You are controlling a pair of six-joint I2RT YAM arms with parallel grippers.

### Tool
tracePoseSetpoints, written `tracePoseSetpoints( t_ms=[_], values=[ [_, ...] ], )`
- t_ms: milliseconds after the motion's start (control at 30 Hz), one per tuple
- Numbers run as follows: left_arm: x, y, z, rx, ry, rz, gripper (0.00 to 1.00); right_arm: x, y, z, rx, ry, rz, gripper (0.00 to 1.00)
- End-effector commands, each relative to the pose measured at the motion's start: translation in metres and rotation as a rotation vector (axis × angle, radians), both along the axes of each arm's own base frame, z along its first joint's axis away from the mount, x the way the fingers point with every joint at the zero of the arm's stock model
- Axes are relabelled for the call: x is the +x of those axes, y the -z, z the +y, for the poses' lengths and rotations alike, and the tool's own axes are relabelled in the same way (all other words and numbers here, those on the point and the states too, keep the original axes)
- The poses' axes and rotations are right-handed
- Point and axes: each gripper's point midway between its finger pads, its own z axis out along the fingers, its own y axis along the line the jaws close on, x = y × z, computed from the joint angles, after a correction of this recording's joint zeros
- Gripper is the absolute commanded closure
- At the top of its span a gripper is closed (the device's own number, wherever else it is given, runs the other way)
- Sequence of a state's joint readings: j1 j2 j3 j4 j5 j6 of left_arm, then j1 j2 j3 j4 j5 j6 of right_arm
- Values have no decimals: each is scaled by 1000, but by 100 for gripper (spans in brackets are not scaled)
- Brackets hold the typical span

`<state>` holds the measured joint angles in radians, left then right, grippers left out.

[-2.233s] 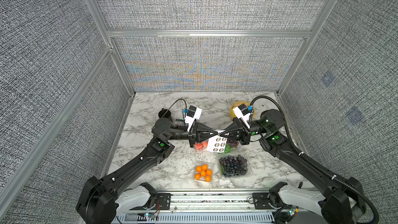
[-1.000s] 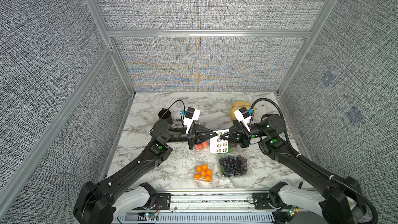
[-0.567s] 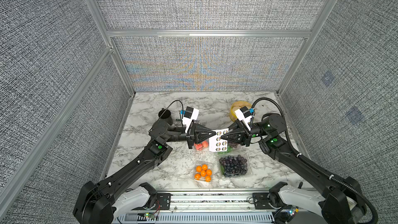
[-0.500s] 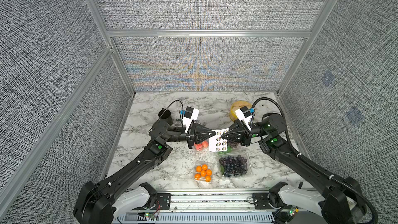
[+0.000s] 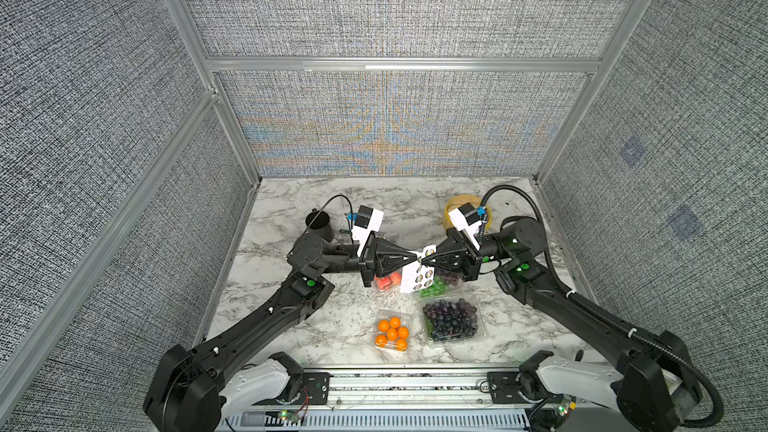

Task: Label fruit boxes
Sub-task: Adjust the label sticker.

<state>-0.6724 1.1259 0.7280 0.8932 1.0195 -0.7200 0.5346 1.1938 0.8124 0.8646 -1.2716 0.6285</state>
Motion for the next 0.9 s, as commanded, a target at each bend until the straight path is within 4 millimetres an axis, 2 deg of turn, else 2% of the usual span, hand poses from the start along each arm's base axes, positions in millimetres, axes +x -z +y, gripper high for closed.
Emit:
tracePoseSetpoints(
  t_ms=[0,167,400,767,867],
  values=[
    [-10,-12,4,-49,49,-27,100,-4,-7,0,17,-18,-40,100],
    [-7,-8,3,-36,33,-28,100,-7,-7,1,18,-18,-45,100],
    [-12,-9,7,-44,34,-34,100,6,-3,2,-11,68,-25,100],
    [-13,-9,4,-41,36,-27,100,4,-2,9,-14,54,-16,100],
    [-7,-3,1,-16,8,-22,100,-4,-5,9,-2,24,-28,100]
  ],
)
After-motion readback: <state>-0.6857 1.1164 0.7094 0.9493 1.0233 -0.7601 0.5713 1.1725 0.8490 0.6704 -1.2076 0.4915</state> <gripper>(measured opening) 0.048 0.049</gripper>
